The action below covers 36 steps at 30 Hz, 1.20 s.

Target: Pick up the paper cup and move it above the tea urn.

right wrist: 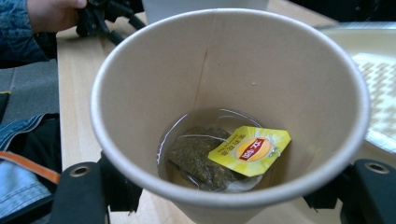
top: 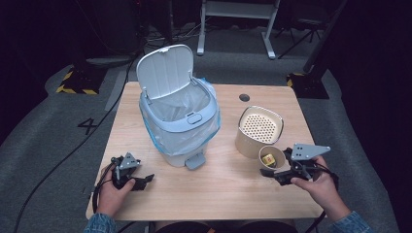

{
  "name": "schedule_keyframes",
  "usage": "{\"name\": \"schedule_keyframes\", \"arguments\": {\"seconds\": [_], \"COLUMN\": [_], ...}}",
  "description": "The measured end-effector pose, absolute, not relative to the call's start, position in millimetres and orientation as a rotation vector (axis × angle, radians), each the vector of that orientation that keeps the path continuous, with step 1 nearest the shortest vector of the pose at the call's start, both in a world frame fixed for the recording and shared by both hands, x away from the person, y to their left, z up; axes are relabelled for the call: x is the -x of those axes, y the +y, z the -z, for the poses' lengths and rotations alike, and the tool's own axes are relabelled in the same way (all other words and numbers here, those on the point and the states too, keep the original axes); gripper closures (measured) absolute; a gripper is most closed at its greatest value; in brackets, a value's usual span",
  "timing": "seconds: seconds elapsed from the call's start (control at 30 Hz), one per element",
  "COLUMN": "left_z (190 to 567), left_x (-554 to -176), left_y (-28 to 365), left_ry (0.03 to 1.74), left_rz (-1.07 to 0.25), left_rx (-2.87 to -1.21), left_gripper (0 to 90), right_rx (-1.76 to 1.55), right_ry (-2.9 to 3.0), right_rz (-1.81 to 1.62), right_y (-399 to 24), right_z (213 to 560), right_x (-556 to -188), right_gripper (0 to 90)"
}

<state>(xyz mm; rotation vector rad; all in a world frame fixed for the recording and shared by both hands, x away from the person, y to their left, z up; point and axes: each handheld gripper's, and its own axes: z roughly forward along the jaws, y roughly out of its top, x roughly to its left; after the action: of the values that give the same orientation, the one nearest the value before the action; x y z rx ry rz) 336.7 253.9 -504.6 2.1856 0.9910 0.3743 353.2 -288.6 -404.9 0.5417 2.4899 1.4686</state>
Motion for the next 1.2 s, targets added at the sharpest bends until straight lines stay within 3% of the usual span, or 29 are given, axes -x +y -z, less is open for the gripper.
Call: {"name": "schedule_keyframes", "arguments": {"seconds": [0.63,1.2], "left_z": [504.3,504.6], "left_x": [-345.0,-346.8], "left_y": [254.2,254.0], "left_ry": [0.962,0.963], "left_rz": [-0.368,-0.365], "left_rx": [-2.201,-2.196], "left_gripper": [20.1,20.1], "right_rx": [-0.617,-0.632], "right_ry": [2.397,2.399], "right_rz": [-1.442,-1.379], "right_y": [-311.9,-308.8], "right_z": [335.6,315.1], "right_x": [-389.4,-446.4], "right_gripper": [30.3,30.5]}}
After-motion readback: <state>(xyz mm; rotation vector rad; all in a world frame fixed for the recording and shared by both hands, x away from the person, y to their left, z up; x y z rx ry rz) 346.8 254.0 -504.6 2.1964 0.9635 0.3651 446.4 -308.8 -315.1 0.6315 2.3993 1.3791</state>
